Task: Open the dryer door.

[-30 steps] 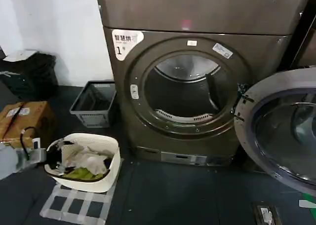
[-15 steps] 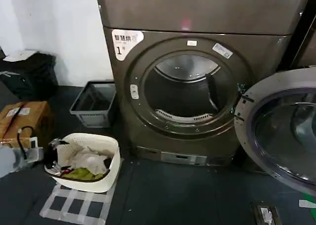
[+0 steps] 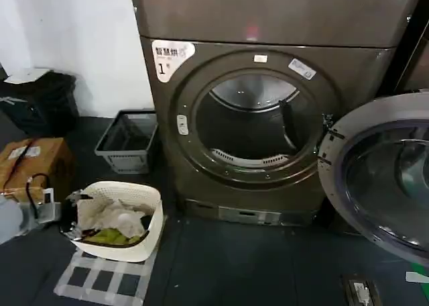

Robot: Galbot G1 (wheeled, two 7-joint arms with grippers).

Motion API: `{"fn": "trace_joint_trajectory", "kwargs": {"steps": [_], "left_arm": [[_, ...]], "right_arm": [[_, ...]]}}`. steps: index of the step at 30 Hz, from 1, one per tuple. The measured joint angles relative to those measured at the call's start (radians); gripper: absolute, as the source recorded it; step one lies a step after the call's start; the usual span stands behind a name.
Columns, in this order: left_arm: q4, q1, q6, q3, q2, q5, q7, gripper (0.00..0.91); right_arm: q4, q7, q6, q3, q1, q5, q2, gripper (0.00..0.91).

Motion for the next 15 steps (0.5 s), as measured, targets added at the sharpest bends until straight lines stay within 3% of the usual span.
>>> {"fn": "trace_joint_trajectory", "kwargs": {"steps": [15], "left_arm": [[0.026, 0.004, 0.01, 0.003, 0.0, 0.03, 0.025, 0.907]], "right_arm": [[-0.001, -0.004, 0.001, 0.018, -0.012, 0.003, -0.001, 0.907]]}}
